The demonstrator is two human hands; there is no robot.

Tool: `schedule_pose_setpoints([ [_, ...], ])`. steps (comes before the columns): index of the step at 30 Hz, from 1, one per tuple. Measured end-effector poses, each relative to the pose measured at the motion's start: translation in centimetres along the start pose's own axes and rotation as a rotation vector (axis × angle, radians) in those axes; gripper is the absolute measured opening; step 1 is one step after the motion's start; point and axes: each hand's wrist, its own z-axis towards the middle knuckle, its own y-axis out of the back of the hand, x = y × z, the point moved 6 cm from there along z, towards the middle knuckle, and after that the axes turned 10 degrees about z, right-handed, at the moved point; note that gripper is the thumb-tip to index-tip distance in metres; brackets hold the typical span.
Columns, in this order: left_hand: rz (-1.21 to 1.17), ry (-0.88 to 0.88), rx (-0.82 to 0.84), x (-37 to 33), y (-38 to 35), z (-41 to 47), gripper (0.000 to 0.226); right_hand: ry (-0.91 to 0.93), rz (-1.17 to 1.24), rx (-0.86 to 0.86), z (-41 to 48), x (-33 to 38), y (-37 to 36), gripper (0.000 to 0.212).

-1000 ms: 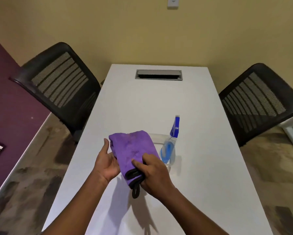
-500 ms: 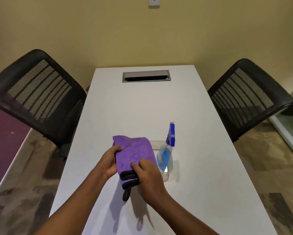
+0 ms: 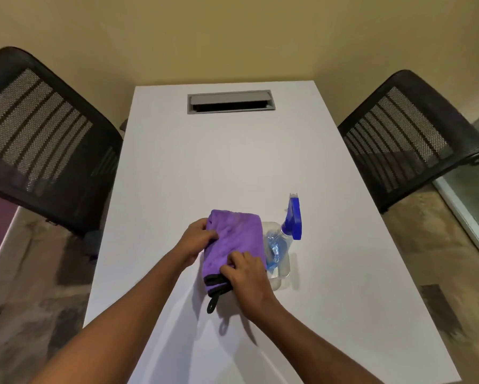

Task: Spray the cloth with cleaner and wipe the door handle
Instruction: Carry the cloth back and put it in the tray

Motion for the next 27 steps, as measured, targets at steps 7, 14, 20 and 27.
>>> schedule_pose_setpoints([
  [7,0.273,-0.079,-0.137,0.5,0.3,1.2,0.031,-0.098,0.000,0.215,1.1,-1.9,-2.3,0.026],
  [14,0.427,-0.057,-0.331,1.3,0.8,1.2,0.036,-0.272,0.140,0.337,2.5,-3.7,-3.7,0.032],
  [20,0.430,-0.138,-0.379,0.6,-0.1,0.5,0.022,-0.351,0.191,0.407,3.5,-4.1,-3.8,0.023],
  [27,0.384,-0.146,-0.425,0.6,-0.5,-0.4,0.020,-0.413,0.141,0.354,2.5,-3.7,-3.3,0.033],
])
